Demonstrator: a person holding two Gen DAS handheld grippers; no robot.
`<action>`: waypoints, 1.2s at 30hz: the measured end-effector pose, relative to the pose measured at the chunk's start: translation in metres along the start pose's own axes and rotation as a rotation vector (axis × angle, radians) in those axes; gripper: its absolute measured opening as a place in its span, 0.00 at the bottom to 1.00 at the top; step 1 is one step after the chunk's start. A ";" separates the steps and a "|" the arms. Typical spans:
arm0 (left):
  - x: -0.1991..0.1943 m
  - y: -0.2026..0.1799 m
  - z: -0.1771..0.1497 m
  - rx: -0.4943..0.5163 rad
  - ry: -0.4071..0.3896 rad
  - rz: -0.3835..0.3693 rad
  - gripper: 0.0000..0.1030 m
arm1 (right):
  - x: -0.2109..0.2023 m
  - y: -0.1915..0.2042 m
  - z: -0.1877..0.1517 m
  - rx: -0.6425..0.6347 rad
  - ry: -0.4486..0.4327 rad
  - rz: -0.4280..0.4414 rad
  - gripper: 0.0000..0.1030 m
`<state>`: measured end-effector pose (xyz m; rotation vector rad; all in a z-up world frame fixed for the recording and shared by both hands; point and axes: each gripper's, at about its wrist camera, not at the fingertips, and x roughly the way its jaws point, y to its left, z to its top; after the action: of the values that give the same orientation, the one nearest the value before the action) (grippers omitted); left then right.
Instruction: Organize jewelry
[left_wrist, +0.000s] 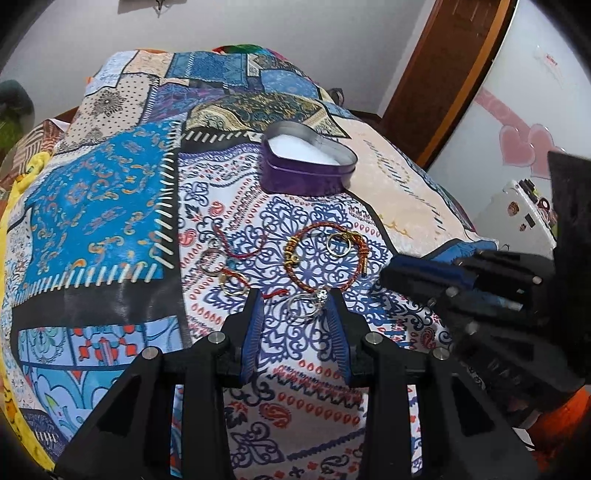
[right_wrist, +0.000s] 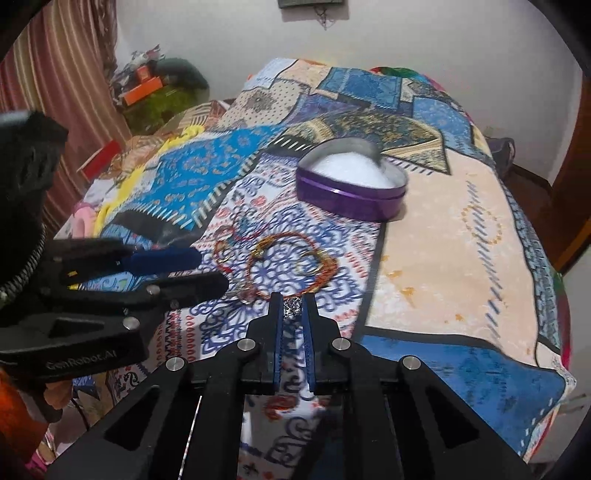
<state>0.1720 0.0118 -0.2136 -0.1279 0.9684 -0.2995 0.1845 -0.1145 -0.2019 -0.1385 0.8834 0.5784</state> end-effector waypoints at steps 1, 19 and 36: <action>0.003 -0.001 0.001 0.002 0.008 -0.003 0.34 | -0.002 -0.003 0.001 0.006 -0.007 -0.004 0.08; 0.012 -0.017 0.001 0.057 0.013 0.031 0.29 | -0.011 -0.022 0.003 0.042 -0.052 -0.004 0.08; -0.032 -0.022 0.026 0.073 -0.139 0.063 0.29 | -0.042 -0.018 0.021 0.020 -0.144 -0.052 0.08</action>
<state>0.1726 0.0005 -0.1683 -0.0506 0.8214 -0.2636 0.1878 -0.1403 -0.1590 -0.0998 0.7436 0.5236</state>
